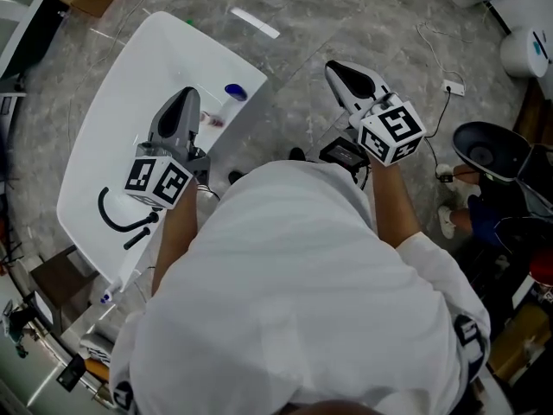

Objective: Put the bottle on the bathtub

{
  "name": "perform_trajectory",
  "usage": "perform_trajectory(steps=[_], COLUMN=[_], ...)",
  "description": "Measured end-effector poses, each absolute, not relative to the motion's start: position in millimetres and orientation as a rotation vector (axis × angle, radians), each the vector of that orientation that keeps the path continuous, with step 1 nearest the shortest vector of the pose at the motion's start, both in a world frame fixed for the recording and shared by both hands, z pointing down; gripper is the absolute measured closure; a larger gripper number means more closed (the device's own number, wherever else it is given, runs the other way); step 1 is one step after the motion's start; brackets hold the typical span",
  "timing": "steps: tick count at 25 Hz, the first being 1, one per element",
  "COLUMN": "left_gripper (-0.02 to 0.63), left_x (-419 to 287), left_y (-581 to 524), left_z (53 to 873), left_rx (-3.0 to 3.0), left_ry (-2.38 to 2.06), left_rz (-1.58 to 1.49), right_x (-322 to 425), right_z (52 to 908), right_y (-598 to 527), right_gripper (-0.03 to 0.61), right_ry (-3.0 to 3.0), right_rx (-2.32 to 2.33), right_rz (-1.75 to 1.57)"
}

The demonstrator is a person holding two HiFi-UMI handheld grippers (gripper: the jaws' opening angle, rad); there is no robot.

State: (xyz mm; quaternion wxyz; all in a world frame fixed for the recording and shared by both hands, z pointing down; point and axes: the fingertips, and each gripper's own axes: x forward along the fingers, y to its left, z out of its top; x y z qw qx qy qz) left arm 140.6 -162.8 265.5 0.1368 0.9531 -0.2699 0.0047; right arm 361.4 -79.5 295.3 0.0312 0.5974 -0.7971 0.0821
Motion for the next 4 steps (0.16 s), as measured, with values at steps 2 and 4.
perform_trajectory(steps=[2,4], left_gripper=[0.589,0.589], left_x=[160,180], left_y=[-156,-150], left_z=[265,264], left_rx=[2.778,2.798], left_ry=[-0.755,-0.732], left_rz=[0.016,0.016], right_x=[377,392], right_z=[299,303], right_y=[-75,-72], right_gripper=[0.555,0.555], right_ry=[-2.451,-2.447], right_rx=[1.853,1.863], right_rz=[0.264,0.272])
